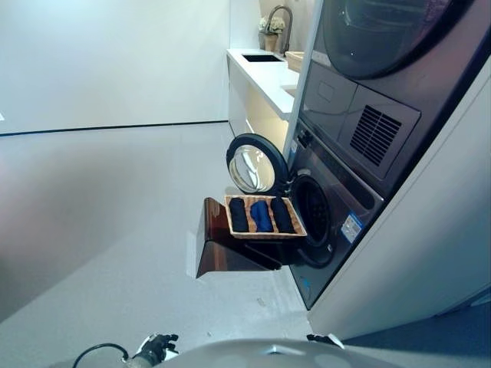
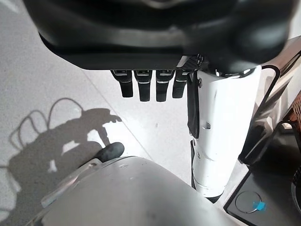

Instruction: Pick up the clothes and place them into the washing machine

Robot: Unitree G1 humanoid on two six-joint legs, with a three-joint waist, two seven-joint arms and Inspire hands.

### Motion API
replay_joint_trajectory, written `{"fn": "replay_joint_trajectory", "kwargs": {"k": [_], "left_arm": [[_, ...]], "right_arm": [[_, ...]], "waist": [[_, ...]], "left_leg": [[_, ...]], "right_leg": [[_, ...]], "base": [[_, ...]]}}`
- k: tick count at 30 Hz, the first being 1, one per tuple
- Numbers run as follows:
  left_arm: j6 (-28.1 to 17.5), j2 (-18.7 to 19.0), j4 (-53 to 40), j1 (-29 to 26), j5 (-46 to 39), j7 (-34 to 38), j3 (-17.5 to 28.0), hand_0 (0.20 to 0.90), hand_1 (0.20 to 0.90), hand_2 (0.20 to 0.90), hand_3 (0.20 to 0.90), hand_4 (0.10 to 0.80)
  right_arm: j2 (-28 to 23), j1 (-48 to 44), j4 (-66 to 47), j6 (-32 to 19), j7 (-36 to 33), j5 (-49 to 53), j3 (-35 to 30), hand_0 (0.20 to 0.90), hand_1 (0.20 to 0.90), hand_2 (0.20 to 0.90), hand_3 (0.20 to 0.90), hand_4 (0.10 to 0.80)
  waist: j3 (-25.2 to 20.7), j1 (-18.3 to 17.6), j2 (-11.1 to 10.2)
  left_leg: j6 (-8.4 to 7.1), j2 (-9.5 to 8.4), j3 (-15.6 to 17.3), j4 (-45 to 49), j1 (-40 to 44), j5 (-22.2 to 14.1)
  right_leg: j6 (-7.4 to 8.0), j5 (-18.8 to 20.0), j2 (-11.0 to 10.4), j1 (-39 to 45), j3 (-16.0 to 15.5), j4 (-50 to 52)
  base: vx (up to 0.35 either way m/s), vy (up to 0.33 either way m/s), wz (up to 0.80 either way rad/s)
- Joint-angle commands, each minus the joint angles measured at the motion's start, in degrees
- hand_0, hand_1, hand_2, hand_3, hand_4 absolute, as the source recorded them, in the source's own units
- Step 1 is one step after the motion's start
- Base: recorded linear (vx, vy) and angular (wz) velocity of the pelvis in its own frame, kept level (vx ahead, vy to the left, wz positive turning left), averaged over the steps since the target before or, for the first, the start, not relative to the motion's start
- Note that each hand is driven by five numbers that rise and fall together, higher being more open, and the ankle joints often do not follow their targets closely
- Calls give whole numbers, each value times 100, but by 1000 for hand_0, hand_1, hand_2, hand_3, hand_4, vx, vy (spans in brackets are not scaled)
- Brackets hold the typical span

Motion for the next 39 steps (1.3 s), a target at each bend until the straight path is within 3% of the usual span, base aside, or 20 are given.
{"fn": "replay_joint_trajectory", "kwargs": {"k": [1,19,26,33,38,39], "left_arm": [[-181,-171,351,-291,31,66,279,900,900,900,900,800],[-153,-172,326,-327,125,115,161,900,900,900,900,800],[-163,-178,285,-382,153,113,78,900,900,900,900,800],[-144,-130,255,-503,-80,-10,184,900,900,900,900,800],[-150,-39,210,-586,-59,33,187,900,900,900,900,800],[-166,2,153,-633,68,78,66,900,900,900,900,800]], "right_arm": [[-69,-132,4,15,-10,-159,207,900,900,900,900,800],[-128,-222,-7,51,-3,-183,188,900,900,900,900,800],[-165,-280,25,73,3,-179,151,900,900,900,900,800],[-214,-482,11,103,-80,-246,99,900,900,900,900,800],[-206,-503,-43,91,-123,-229,52,900,900,900,900,800],[-211,-514,-37,87,-159,-191,17,900,900,900,900,800]], "waist": [[25,38,-62],[129,48,-58],[189,50,-33],[379,75,45],[576,-29,103],[667,-100,178]], "left_leg": [[-379,71,-140,-14,-124,-137],[-316,5,-125,-1,-201,-157],[-222,-93,-98,76,-272,-225],[45,-262,-95,496,-432,-491],[193,-350,-239,746,-314,-656],[212,-315,-308,827,-247,-696]], "right_leg": [[9,-185,171,-72,-38,138],[56,-157,91,-180,-39,209],[104,-218,-19,-289,-33,426],[217,-385,-190,-833,-2,1682],[197,21,-225,-1339,46,2979],[155,112,-149,-1614,29,3442]], "base": [[0,0,0],[3,4,0],[23,56,-1],[27,126,-3],[91,142,0],[143,109,11]]}}
